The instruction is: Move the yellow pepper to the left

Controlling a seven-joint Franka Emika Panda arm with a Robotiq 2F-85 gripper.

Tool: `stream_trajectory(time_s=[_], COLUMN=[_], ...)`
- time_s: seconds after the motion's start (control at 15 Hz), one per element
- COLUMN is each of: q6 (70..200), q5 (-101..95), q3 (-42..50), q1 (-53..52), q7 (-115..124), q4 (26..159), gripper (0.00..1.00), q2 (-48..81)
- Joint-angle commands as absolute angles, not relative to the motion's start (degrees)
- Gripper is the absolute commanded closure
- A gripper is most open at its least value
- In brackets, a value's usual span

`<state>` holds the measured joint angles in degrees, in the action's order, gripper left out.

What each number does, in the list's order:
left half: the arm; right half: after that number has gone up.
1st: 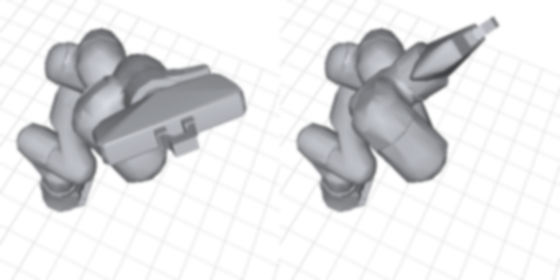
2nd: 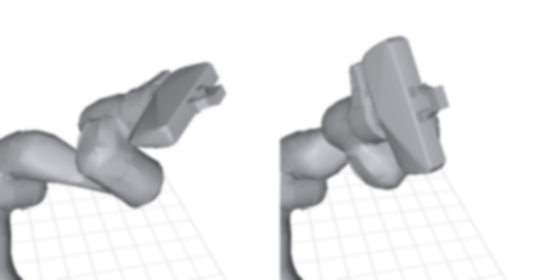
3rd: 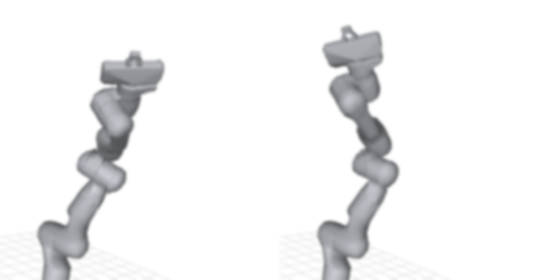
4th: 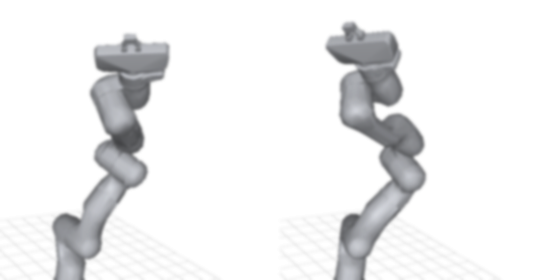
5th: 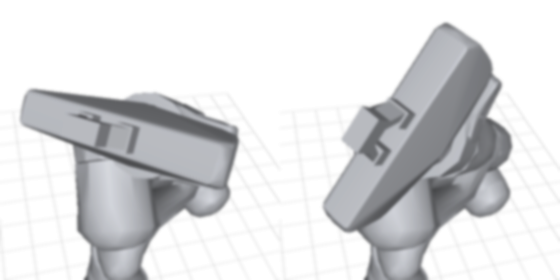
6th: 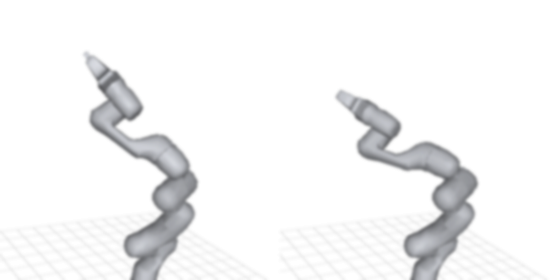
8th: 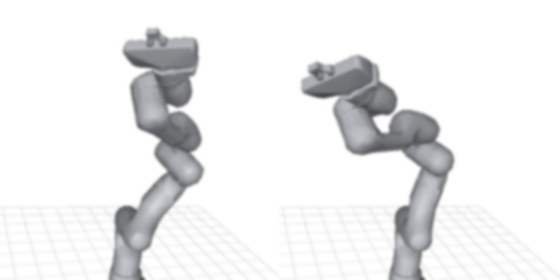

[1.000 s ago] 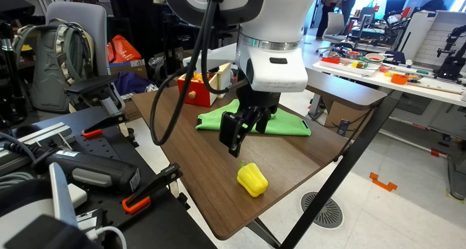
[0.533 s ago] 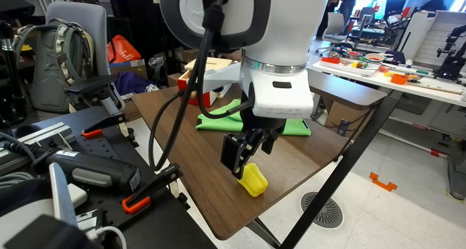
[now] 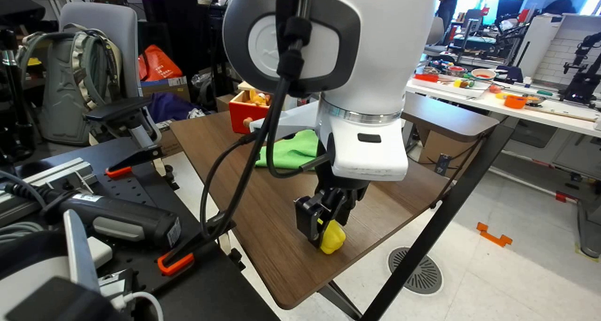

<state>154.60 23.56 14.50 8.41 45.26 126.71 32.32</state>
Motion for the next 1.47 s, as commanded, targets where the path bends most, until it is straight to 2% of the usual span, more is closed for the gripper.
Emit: stream_trajectory(time_s=[0.0, 0.07, 0.13, 0.53, 1.0, 1.4], q6=[155.58, 155.98, 156.24, 160.33, 173.76, 173.78], q5=[22.76, 22.77, 22.70, 22.39, 22.67, 21.03], q3=[14.82, 14.73, 14.67, 14.86, 14.69, 15.77], q1=[8.32, 8.25, 8.21, 7.22, 3.74, -2.22], q7=[46.44, 46.15, 45.72, 44.16, 39.99, 42.03], q4=[125.49, 126.06, 126.88, 133.50, 148.92, 153.68], gripper=[0.65, 0.73, 0.78, 0.78, 0.78, 0.78], q2=[33.67, 33.40, 32.77, 28.09, 17.62, 10.19])
